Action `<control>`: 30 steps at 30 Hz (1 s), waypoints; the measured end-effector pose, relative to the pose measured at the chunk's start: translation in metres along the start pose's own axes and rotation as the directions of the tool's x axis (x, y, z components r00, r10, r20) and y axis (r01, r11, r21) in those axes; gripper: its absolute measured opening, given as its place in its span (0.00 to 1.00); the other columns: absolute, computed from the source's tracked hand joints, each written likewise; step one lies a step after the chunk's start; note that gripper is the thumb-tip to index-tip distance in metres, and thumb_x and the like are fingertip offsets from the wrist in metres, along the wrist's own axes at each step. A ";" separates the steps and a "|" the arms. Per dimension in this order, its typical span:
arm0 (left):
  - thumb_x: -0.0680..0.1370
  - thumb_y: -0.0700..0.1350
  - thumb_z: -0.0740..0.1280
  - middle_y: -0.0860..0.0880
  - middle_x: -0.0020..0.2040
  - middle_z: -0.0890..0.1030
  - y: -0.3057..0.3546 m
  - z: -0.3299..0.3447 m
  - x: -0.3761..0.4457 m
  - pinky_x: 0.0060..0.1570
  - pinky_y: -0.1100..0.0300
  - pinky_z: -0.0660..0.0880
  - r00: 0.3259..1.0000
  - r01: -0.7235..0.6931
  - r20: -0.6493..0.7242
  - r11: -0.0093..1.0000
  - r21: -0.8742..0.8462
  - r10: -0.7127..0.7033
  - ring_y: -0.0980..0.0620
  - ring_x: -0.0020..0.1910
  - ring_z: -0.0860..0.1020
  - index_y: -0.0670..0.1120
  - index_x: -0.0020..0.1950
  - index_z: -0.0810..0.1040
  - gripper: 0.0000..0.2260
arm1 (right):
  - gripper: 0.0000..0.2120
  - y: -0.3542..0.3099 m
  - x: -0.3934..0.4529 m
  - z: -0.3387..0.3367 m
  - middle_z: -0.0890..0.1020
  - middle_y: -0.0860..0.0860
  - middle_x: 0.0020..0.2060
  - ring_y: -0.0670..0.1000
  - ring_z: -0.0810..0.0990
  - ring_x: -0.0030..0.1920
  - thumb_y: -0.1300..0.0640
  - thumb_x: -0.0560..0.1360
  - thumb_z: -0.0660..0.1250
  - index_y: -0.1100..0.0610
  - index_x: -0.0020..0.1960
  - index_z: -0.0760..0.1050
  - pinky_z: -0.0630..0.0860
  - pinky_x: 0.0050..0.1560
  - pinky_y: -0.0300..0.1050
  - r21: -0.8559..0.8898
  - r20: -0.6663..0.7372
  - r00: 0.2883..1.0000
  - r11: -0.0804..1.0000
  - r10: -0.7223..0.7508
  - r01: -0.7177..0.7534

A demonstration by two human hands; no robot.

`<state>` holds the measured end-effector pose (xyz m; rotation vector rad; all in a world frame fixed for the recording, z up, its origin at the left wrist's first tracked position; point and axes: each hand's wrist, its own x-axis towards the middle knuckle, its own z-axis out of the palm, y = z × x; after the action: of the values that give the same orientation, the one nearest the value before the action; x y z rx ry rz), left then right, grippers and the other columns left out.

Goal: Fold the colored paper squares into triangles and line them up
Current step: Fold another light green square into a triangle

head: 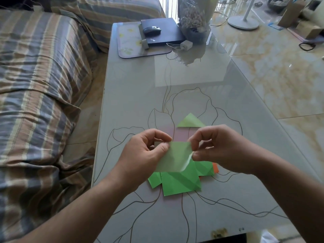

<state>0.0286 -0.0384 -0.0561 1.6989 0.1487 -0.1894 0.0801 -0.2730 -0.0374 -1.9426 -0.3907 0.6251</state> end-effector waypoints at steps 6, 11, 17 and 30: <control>0.81 0.40 0.70 0.40 0.47 0.85 0.001 -0.002 0.004 0.41 0.54 0.78 0.997 0.077 0.011 0.994 -0.082 -0.076 0.50 0.41 0.80 0.49 0.51 0.85 0.06 | 0.12 -0.001 -0.002 -0.002 0.88 0.55 0.43 0.57 0.87 0.46 0.61 0.67 0.82 0.47 0.45 0.87 0.84 0.56 0.56 -0.013 0.018 0.999 0.999 -0.049 0.049; 0.81 0.36 0.68 0.42 0.45 0.83 0.002 0.002 0.006 0.46 0.46 0.80 0.978 0.209 0.077 0.934 -0.291 -0.195 0.42 0.41 0.81 0.42 0.51 0.84 0.05 | 0.15 0.003 0.000 -0.002 0.86 0.61 0.45 0.59 0.84 0.46 0.46 0.67 0.82 0.56 0.45 0.86 0.81 0.55 0.61 0.212 -0.091 0.987 0.966 -0.133 0.150; 0.81 0.34 0.67 0.42 0.42 0.83 0.005 0.003 0.002 0.49 0.41 0.81 0.982 0.180 0.102 0.952 -0.246 -0.159 0.41 0.39 0.82 0.44 0.46 0.84 0.09 | 0.18 0.008 0.003 0.001 0.80 0.68 0.41 0.69 0.76 0.41 0.42 0.66 0.83 0.55 0.44 0.85 0.73 0.46 0.69 0.321 -0.026 0.987 0.933 -0.160 0.160; 0.81 0.40 0.70 0.45 0.47 0.86 0.005 0.000 -0.004 0.39 0.52 0.81 0.997 -0.060 -0.050 0.998 -0.018 0.059 0.45 0.41 0.82 0.51 0.50 0.86 0.07 | 0.14 0.000 0.006 0.010 0.85 0.57 0.36 0.53 0.85 0.40 0.52 0.68 0.77 0.62 0.43 0.81 0.83 0.44 0.44 0.343 -0.091 0.995 0.939 0.040 -0.006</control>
<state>0.0262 -0.0391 -0.0505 1.6875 0.1361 -0.1019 0.0791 -0.2627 -0.0423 -1.6373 -0.1836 0.5702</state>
